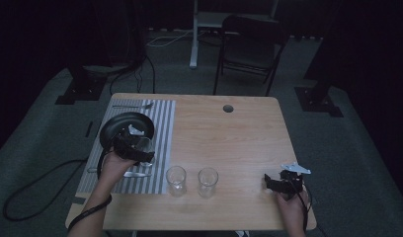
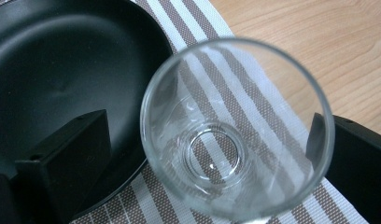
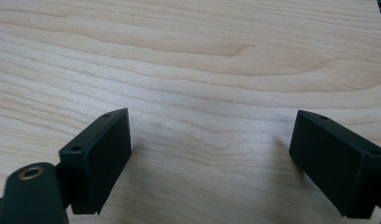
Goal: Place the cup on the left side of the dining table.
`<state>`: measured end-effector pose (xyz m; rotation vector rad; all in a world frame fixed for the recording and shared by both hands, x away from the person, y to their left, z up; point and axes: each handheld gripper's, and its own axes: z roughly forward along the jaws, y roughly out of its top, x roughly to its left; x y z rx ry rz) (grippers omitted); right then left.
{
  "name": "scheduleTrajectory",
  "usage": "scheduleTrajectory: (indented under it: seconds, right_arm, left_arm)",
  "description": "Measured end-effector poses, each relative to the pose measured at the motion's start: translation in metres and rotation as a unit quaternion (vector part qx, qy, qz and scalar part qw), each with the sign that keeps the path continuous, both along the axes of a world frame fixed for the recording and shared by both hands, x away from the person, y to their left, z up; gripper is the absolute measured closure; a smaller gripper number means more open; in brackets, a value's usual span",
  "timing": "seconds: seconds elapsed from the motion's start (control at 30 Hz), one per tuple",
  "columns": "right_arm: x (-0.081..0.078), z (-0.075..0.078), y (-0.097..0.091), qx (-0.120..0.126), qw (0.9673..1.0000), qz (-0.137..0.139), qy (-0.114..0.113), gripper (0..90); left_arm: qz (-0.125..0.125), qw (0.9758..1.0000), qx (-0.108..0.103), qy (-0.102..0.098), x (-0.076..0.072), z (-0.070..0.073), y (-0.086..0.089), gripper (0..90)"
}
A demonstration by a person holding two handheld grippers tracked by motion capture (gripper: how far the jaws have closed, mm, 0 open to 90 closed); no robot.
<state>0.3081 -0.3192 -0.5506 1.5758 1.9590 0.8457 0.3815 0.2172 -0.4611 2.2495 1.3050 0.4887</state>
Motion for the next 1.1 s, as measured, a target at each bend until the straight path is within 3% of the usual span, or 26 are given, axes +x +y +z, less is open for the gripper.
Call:
scheduleTrajectory:
  seconds: [0.1,0.2,0.4,0.87,1.1]
  right_arm:
    - [0.000,0.000,0.000,0.000,1.0000,0.000,0.000,12.3]
    - [0.000,0.000,0.000,0.000,1.0000,0.000,0.000,12.3]
    - [0.000,0.000,0.000,0.000,1.0000,0.000,0.000,12.3]
    - [0.000,0.000,0.000,0.000,1.0000,0.000,0.000,12.3]
    - [0.000,0.000,0.000,0.000,1.0000,0.000,0.000,12.3]
  left_arm:
    - [0.012,0.9998,-0.015,0.001,-0.004,-0.002,0.005,0.1]
    - [0.022,0.9996,-0.017,-0.004,-0.009,-0.004,0.010,0.1]
    - [0.031,0.9990,-0.032,0.009,-0.018,-0.012,0.018,0.1]
    - [0.056,0.9976,-0.040,0.011,-0.039,-0.029,0.036,0.1]
    - [0.065,0.9969,-0.040,0.020,-0.052,-0.045,0.046,0.1]
